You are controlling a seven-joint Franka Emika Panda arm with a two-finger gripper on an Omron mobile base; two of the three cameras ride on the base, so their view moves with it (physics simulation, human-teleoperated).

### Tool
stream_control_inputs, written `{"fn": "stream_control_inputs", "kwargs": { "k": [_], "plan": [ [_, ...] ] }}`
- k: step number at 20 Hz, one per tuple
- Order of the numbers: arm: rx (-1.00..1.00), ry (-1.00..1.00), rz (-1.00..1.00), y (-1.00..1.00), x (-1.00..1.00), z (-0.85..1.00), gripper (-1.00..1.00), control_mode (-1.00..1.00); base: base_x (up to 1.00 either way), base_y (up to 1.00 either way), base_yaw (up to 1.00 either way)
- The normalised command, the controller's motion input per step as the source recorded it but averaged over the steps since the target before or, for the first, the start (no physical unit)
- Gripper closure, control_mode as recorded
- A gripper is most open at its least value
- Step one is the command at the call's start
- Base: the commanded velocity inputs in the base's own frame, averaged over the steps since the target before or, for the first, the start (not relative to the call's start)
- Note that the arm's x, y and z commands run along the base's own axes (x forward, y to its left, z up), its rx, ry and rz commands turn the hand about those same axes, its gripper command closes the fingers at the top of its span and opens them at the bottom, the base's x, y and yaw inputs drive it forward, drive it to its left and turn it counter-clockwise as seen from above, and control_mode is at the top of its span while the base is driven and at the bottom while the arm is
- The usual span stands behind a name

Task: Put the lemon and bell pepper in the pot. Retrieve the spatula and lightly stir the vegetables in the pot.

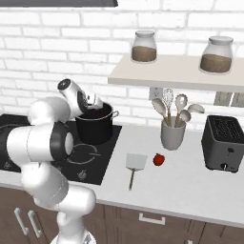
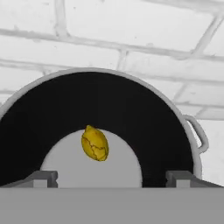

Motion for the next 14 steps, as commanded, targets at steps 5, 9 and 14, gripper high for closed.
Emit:
{"fn": "stream_control_inputs", "kwargs": {
  "k": [5, 9, 14],
  "plan": [
    [0.08, -0.05, -0.08, -0.25, -1.0, 0.34, -1.0, -1.0, 0.0, 0.0, 0.0],
    [0.12, 0.0, -0.17, -0.68, -0.95, 0.02, -1.0, -1.0, 0.0, 0.0, 0.0],
    [0.11, 0.02, -0.15, -0.8, -0.61, 0.0, -1.0, -1.0, 0.0, 0.0, 0.0]
  ]
}}
